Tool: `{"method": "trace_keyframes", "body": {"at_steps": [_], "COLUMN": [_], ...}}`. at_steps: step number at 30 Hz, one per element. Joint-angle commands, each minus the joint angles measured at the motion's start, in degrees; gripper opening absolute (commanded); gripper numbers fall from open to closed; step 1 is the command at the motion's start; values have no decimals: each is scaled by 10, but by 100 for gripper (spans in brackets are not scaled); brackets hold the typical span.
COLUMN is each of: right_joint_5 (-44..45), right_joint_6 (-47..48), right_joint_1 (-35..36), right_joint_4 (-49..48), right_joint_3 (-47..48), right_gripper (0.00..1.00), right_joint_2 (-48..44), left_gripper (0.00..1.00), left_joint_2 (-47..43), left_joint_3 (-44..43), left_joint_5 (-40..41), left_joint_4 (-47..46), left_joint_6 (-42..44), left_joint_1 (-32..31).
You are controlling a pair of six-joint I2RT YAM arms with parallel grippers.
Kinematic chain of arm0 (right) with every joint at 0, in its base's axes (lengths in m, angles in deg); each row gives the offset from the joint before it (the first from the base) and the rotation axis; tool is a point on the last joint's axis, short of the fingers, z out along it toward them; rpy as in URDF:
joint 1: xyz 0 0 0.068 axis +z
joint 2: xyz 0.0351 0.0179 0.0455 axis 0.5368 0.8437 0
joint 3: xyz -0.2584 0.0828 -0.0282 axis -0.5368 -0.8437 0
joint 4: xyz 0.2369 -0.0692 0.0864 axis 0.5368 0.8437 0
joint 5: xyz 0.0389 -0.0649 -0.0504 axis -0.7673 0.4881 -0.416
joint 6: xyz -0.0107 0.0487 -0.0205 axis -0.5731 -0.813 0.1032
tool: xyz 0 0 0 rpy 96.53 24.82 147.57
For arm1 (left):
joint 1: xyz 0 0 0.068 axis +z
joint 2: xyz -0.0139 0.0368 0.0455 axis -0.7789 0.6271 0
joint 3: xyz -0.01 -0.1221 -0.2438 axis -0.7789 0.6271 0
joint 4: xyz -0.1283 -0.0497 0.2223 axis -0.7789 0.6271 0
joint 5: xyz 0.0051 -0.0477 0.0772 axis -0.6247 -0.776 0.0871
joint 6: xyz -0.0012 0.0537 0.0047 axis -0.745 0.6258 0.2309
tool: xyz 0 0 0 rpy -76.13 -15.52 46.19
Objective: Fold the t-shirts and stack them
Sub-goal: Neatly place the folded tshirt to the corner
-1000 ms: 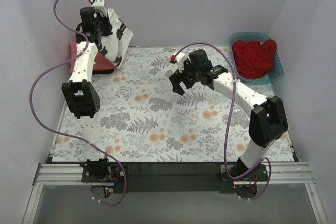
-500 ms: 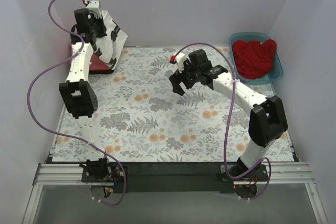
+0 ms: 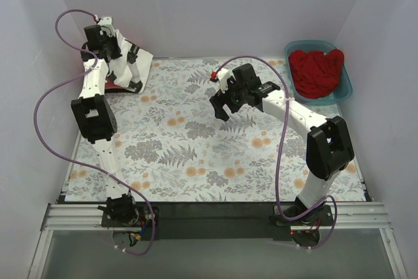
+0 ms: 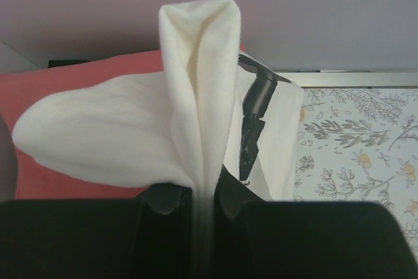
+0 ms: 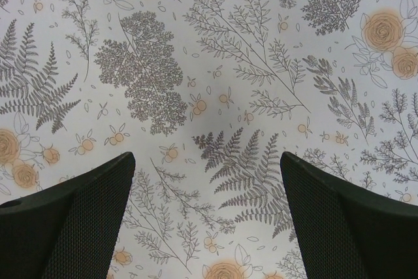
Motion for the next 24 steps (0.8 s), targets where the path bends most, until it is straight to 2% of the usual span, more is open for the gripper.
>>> {"method": "trace_keyframes", "body": {"at_steps": [1, 13, 20, 24], "right_joint_5": [-11, -18, -13, -7], "right_joint_6": [-4, -7, -5, -3], "right_joint_1": [-1, -1, -1, -1], "right_joint_4": [3, 7, 8, 9], "right_joint_3": [24, 29, 25, 25], "right_gripper": [98, 98, 98, 98], "right_joint_2": [9, 23, 21, 16], "left_gripper": [0, 0, 0, 9], "left_joint_2": [-9, 30, 60, 71], "left_joint_3": [-22, -31, -24, -25], "left_joint_5": [4, 26, 73, 141], "left_joint_4": [-31, -70, -116, -153], "left_joint_6": [18, 30, 54, 76], "left_joint_1": [12, 43, 53, 53]}}
